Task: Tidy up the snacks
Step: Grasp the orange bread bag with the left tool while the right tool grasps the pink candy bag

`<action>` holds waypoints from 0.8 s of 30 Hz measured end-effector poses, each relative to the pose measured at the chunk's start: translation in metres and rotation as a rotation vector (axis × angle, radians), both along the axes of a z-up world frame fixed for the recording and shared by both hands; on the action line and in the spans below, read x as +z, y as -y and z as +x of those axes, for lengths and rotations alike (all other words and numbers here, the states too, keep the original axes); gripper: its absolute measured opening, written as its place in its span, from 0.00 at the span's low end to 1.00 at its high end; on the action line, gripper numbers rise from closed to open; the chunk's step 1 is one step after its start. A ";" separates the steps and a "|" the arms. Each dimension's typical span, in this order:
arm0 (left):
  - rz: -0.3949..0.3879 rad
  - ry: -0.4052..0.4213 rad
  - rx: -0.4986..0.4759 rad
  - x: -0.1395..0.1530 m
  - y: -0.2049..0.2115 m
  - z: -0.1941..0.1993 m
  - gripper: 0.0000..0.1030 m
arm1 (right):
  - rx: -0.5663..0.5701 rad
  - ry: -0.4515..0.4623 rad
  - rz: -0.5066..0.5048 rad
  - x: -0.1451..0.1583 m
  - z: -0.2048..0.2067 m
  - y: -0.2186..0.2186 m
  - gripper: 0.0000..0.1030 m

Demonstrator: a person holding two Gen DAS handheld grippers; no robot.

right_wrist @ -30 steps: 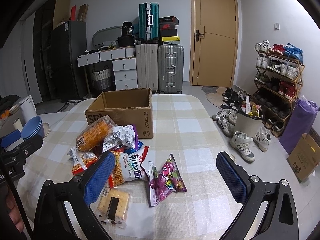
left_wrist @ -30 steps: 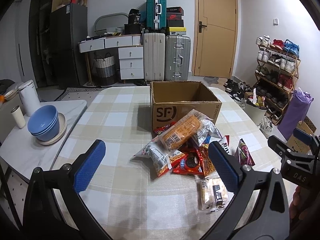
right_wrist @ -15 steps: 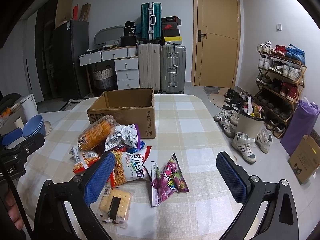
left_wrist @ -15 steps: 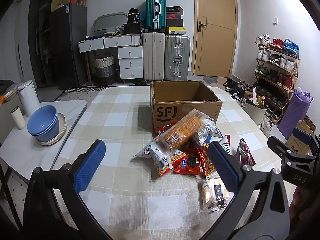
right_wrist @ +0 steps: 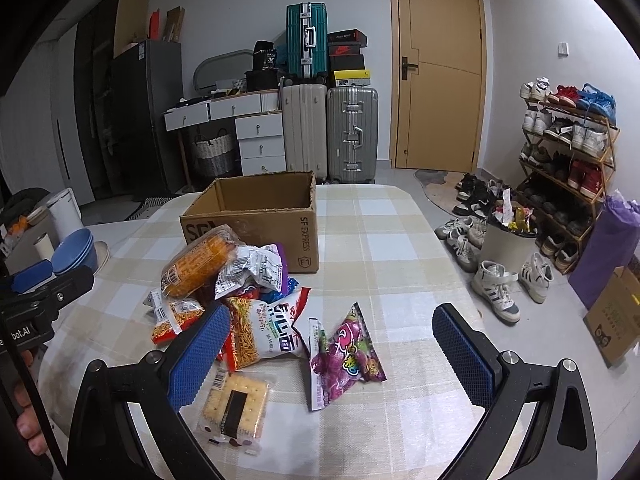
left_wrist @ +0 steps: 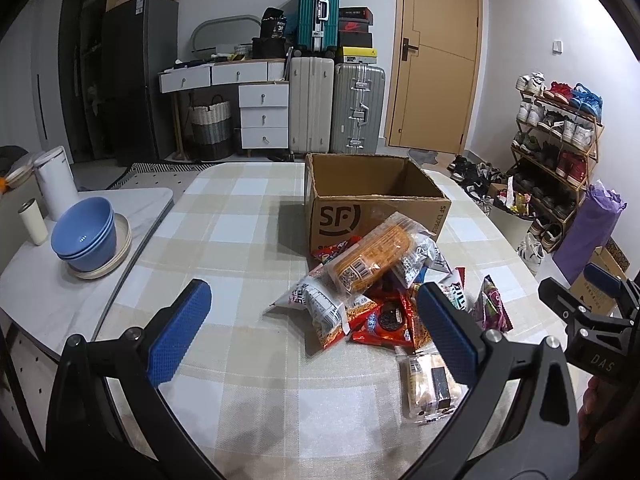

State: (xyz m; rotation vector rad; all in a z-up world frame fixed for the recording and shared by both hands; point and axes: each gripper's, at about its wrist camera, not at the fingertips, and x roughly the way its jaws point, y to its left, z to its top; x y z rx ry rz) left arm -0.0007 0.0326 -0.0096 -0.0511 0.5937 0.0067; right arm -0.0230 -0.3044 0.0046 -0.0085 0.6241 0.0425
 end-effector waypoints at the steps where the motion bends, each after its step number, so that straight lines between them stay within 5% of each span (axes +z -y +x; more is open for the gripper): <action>1: 0.002 -0.002 0.002 -0.001 0.000 0.001 1.00 | 0.000 -0.002 0.002 -0.001 0.000 0.001 1.00; 8: -0.009 -0.030 -0.007 -0.012 -0.003 0.010 1.00 | 0.028 -0.039 0.047 -0.015 0.007 0.012 1.00; 13: -0.073 -0.133 -0.112 -0.031 -0.004 0.039 0.99 | 0.082 -0.093 0.122 -0.039 0.019 0.024 1.00; 24: 0.014 -0.169 -0.169 -0.056 0.014 0.117 0.99 | 0.093 -0.255 0.172 -0.099 0.071 0.053 1.00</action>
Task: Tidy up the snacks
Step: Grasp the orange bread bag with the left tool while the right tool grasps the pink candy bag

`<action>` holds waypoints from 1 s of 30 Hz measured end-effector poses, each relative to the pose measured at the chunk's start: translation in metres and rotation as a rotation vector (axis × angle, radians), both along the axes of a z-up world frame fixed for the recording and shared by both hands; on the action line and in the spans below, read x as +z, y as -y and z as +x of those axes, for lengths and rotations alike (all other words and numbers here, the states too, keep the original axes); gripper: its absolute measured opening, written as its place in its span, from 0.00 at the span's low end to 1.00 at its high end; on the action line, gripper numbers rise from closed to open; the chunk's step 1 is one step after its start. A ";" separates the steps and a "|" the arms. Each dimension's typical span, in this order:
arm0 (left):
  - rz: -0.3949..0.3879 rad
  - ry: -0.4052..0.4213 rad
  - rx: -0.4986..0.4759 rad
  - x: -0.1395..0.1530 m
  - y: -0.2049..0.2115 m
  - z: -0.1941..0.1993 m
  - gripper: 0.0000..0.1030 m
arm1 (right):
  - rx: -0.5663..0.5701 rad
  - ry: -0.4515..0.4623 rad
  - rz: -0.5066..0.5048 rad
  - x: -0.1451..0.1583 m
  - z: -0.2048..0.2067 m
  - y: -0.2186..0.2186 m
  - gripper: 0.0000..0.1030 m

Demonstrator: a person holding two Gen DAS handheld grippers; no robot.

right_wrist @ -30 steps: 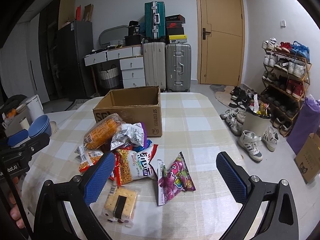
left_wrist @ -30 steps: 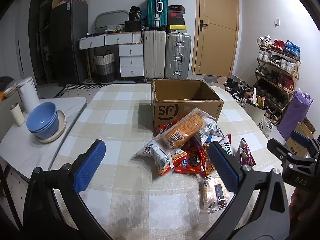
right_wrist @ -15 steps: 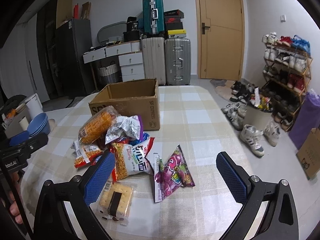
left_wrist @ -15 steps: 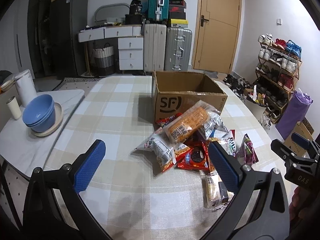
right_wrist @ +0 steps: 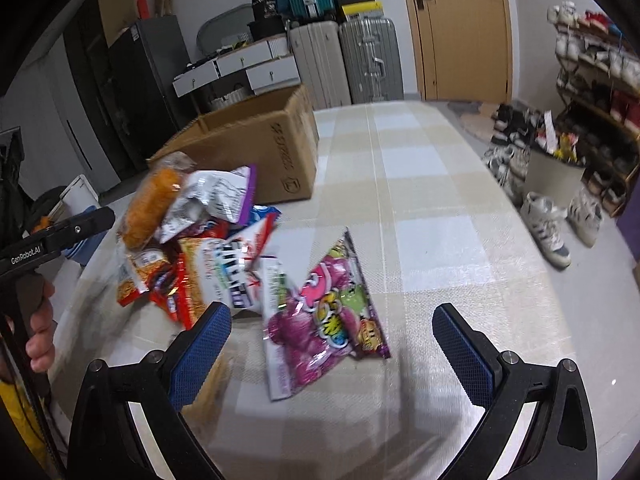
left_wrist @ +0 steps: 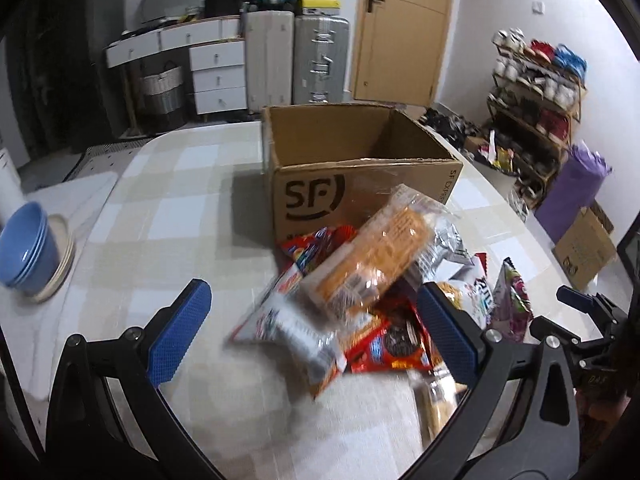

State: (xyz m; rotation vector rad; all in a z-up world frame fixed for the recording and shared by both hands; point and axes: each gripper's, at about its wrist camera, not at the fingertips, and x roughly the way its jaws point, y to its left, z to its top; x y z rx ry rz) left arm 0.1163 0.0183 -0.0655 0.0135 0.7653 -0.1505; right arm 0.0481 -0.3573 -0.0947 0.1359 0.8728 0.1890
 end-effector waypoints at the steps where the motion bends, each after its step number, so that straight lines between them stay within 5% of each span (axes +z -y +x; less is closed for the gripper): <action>1: 0.009 -0.007 -0.014 -0.002 0.003 0.009 0.99 | 0.007 -0.022 0.012 -0.006 0.006 0.002 1.00; 9: 0.054 -0.065 -0.103 -0.024 0.028 0.063 0.95 | 0.050 -0.070 0.013 -0.028 0.029 -0.004 0.94; 14: 0.045 -0.080 -0.150 -0.028 0.041 0.073 0.67 | 0.080 -0.071 -0.049 -0.030 0.034 -0.016 0.83; 16: 0.041 -0.082 -0.166 -0.030 0.047 0.077 0.45 | 0.091 -0.067 -0.046 -0.030 0.033 -0.018 0.76; 18: 0.037 -0.085 -0.176 -0.031 0.051 0.079 0.38 | 0.101 -0.065 -0.043 -0.030 0.033 -0.019 0.69; 30: -0.073 -0.094 -0.144 -0.029 0.033 0.062 0.33 | 0.072 -0.055 0.077 -0.024 0.022 -0.001 0.55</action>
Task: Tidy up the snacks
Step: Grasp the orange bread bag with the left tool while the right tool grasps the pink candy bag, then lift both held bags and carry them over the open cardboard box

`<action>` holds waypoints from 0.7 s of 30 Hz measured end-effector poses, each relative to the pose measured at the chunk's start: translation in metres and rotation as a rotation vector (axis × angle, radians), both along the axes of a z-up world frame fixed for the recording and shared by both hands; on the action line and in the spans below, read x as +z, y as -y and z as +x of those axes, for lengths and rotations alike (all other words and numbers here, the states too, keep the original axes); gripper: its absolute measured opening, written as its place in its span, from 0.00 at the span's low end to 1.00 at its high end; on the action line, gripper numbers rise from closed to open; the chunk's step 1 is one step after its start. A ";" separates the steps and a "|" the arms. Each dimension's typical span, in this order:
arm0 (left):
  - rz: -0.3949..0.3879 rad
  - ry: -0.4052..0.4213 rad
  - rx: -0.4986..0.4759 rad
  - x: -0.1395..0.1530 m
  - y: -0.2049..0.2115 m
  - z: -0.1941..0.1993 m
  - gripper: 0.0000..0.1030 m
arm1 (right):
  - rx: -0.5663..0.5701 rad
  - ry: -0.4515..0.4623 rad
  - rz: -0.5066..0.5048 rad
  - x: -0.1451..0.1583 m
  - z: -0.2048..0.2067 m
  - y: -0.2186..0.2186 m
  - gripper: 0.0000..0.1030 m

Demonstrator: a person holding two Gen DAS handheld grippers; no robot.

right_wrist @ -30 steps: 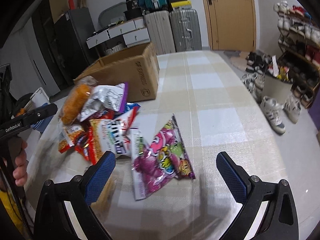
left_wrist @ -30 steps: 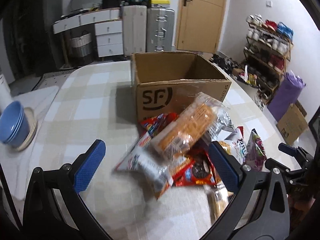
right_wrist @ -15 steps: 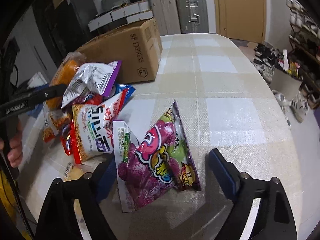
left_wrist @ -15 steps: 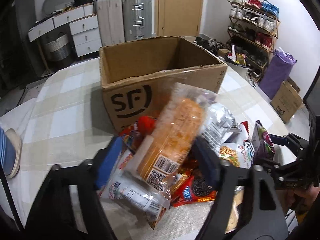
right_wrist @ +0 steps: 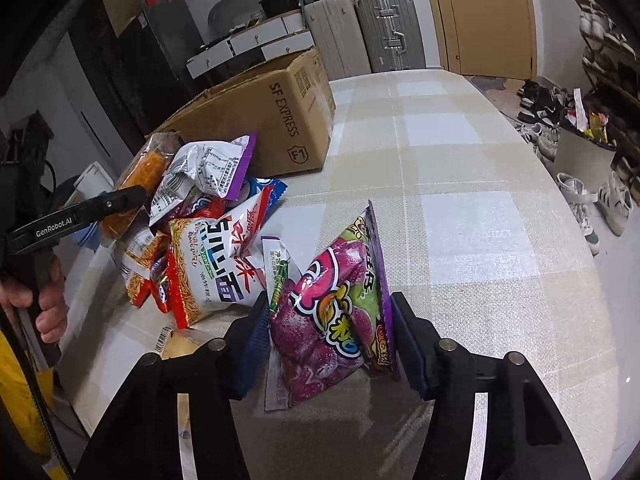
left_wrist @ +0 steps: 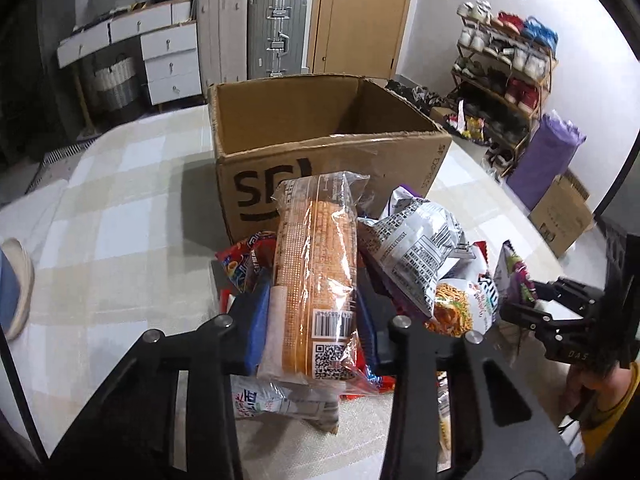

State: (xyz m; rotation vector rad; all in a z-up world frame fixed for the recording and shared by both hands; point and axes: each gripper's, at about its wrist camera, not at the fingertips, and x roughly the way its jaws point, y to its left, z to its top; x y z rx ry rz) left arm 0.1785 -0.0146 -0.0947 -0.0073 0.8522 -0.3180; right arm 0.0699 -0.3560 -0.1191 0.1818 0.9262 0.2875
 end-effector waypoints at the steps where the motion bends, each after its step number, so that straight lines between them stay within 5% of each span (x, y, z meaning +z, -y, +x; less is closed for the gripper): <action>1: -0.014 0.000 0.006 0.001 -0.003 -0.001 0.33 | -0.002 -0.001 0.005 0.000 -0.001 -0.001 0.55; 12: -0.131 0.010 0.020 0.019 -0.044 -0.020 0.33 | -0.003 0.005 0.072 0.002 -0.009 0.003 0.54; 21: -0.139 0.043 0.028 0.037 -0.062 -0.038 0.33 | -0.017 0.042 0.151 0.013 -0.015 0.011 0.54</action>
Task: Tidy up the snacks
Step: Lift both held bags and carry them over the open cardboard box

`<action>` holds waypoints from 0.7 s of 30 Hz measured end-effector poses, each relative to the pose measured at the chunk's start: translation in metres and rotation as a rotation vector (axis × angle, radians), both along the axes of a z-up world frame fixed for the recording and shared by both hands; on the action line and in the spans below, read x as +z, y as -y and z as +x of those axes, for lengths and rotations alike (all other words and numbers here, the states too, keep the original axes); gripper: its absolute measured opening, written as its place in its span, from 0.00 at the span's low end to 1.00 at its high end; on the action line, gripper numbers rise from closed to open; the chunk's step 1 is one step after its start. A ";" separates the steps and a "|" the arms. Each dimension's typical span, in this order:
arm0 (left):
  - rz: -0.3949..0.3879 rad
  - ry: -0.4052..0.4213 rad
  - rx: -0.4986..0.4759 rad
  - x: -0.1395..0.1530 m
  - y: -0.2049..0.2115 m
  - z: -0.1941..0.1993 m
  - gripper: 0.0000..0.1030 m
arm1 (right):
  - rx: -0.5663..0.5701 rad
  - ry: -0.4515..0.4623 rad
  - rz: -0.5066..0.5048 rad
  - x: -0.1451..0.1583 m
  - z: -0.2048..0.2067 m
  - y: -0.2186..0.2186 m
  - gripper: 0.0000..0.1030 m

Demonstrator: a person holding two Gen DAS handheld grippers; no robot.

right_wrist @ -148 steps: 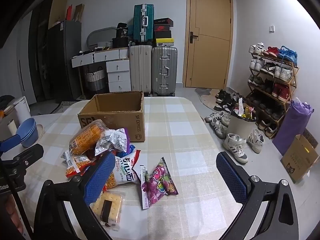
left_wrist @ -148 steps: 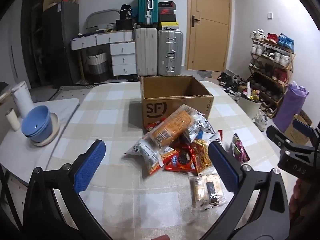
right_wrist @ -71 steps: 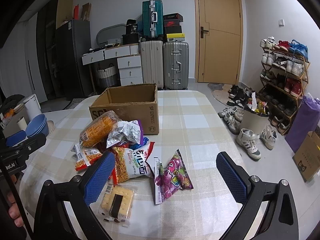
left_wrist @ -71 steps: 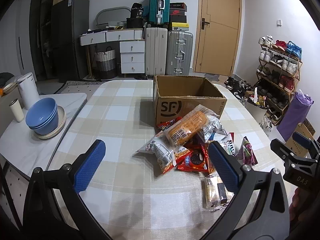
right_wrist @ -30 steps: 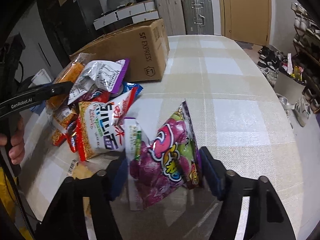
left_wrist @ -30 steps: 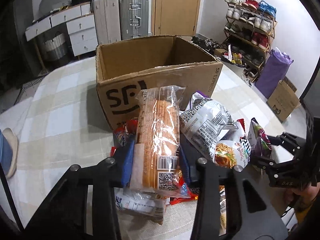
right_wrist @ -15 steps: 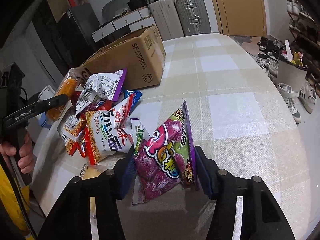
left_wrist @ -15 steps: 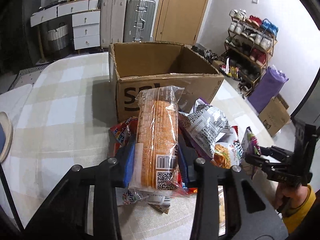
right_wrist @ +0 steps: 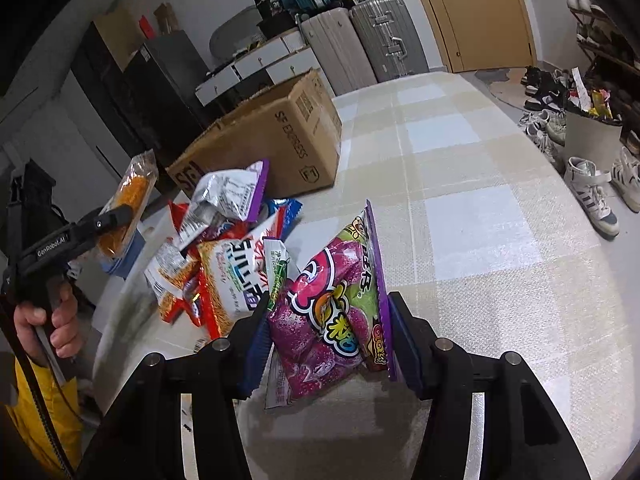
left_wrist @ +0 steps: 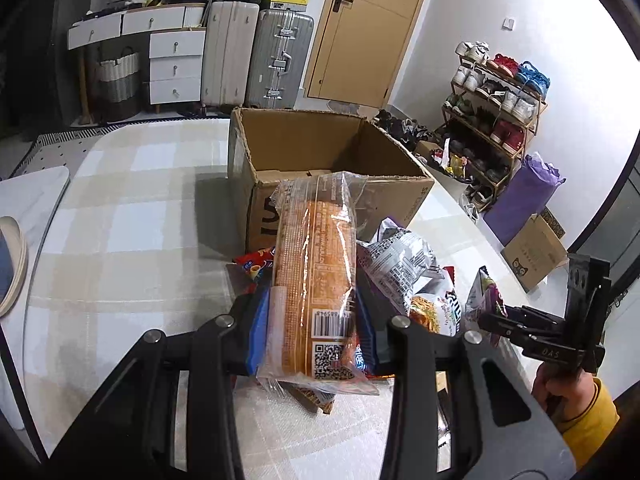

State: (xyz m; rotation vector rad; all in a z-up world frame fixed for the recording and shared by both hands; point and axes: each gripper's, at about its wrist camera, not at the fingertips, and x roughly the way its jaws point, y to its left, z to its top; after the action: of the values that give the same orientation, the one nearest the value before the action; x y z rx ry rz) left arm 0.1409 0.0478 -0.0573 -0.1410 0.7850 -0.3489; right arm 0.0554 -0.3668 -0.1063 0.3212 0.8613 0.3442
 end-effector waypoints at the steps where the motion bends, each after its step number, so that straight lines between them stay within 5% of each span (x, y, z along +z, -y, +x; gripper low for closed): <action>1: -0.002 0.004 0.002 0.002 -0.001 -0.003 0.33 | 0.000 0.005 0.009 0.002 -0.001 0.001 0.54; 21: 0.013 0.076 0.012 0.068 -0.013 -0.050 0.33 | 0.080 0.178 0.173 0.110 0.003 -0.013 0.54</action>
State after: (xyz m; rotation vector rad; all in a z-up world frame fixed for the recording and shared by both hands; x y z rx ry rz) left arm 0.0907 0.0610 0.0106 -0.1195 0.7113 -0.3362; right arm 0.0584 -0.3539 0.0037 0.4108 0.6723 0.5155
